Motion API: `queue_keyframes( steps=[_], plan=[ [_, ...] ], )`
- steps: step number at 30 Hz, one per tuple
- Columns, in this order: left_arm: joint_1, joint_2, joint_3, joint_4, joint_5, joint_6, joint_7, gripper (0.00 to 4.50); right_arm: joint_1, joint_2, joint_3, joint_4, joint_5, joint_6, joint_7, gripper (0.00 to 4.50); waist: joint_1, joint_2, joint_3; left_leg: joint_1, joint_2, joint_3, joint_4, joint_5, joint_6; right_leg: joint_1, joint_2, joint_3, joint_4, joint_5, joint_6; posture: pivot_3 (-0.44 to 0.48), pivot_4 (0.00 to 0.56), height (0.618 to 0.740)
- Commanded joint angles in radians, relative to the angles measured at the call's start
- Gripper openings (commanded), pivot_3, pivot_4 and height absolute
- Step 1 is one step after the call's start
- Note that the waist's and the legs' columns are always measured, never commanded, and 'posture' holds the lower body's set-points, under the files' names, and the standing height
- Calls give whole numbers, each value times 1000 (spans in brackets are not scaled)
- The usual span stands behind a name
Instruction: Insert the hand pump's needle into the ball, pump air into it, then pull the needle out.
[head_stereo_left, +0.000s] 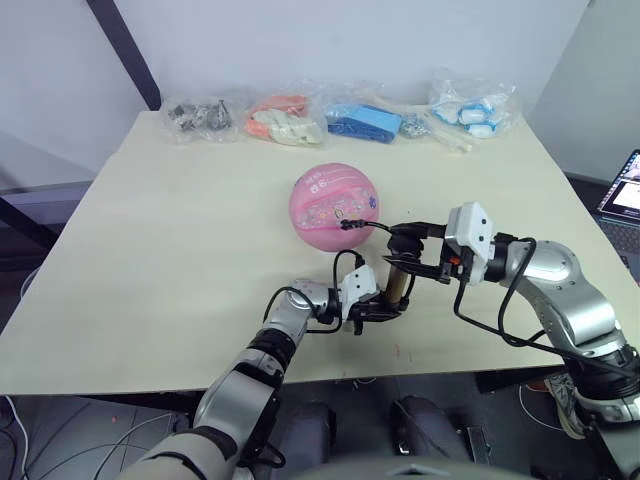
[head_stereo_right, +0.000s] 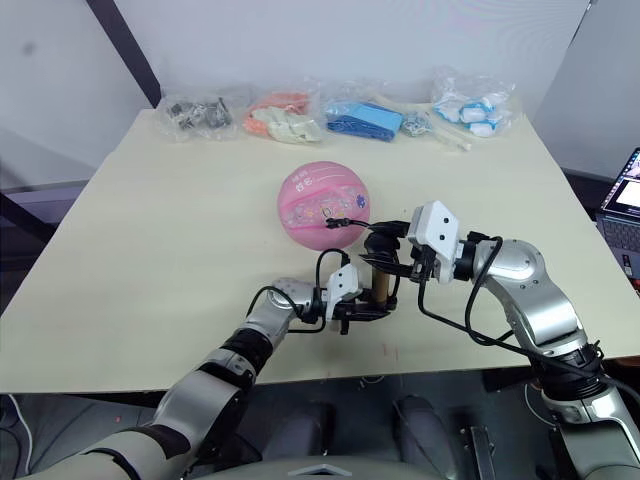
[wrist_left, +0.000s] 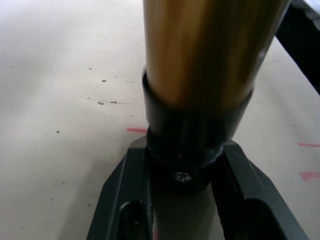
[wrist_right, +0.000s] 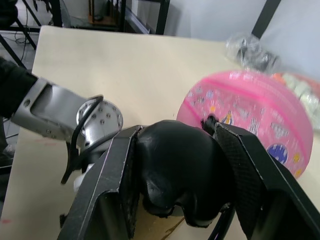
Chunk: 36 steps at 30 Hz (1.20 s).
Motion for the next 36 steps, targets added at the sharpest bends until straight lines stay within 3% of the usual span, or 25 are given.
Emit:
queue_keyframes(
  steps=[1,7,13,22,32,36],
  plan=[
    [36,21,-20,52,34,43,-2,1073,-120,-26,-88,-54,129,74,49,1943,0,1,3,0,0,0,0,0,0,0,0,0,0,0,0,0,150,740],
    [36,19,-20,55,32,43,1,1073,-291,-73,-205,-61,258,204,30,1943,4,1,3,-7,-1,-2,0,0,0,-6,0,-1,0,0,-1,0,150,740],
    [41,20,-23,51,31,41,-2,1073,-326,-99,-244,-68,300,254,21,1943,4,1,4,-7,-1,-1,0,0,0,-7,-1,0,0,0,0,0,150,740],
    [38,18,-25,50,31,44,-3,1073,-63,-76,-63,-14,93,76,29,1943,3,-1,1,-3,-1,0,0,0,0,-3,-1,0,0,0,0,0,150,740],
    [39,19,-22,47,33,48,-2,1073,84,21,88,53,-47,-24,-11,1943,0,-1,0,1,0,0,0,0,0,1,0,0,0,0,0,0,150,740],
    [38,19,-21,47,33,48,0,1073,78,42,50,24,-15,-11,-11,1943,0,-1,0,2,0,0,0,0,0,1,0,0,0,0,0,0,150,740]
  ],
)
